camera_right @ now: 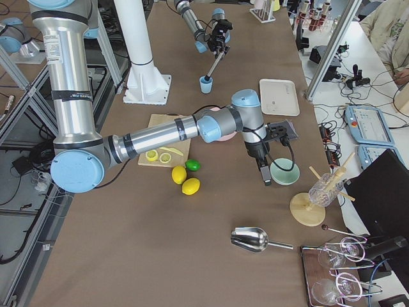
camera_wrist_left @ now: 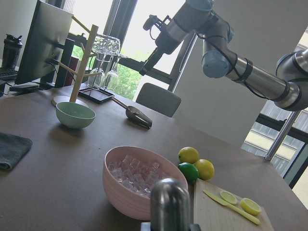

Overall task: Mash ice and strawberries in cup
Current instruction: 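Raise and press the metal rod into the cup again with the left gripper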

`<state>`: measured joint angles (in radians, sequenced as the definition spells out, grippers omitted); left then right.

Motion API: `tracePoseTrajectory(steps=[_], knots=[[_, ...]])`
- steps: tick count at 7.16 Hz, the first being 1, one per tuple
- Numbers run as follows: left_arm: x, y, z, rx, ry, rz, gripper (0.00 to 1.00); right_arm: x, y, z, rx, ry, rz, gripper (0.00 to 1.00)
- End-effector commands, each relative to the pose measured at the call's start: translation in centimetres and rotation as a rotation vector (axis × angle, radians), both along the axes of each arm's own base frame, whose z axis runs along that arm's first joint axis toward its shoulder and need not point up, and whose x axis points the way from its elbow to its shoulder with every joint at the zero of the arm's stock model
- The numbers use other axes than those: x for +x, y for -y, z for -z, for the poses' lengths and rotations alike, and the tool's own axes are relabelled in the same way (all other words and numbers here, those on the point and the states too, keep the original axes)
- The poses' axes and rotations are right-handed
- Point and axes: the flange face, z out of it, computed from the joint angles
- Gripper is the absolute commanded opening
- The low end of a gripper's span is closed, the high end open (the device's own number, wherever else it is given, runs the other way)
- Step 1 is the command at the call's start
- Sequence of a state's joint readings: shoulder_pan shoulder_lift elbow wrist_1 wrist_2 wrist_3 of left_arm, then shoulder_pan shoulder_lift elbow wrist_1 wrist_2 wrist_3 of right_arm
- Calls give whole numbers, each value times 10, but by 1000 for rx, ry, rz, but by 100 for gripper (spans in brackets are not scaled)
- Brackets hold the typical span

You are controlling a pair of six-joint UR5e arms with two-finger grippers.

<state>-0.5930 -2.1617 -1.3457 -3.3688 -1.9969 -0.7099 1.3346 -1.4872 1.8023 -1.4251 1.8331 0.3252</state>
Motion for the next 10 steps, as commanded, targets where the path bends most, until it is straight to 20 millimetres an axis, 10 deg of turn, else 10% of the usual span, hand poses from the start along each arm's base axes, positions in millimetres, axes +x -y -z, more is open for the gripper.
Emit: tracePoseTrajectory(steps=[1,10], knots=[[17,-12,-2,-30,-11,11,0,0,0,0,-1,0,0,100],[13,-7,-19,-19,12,55,0,1,-6,1,2,2,1,100]])
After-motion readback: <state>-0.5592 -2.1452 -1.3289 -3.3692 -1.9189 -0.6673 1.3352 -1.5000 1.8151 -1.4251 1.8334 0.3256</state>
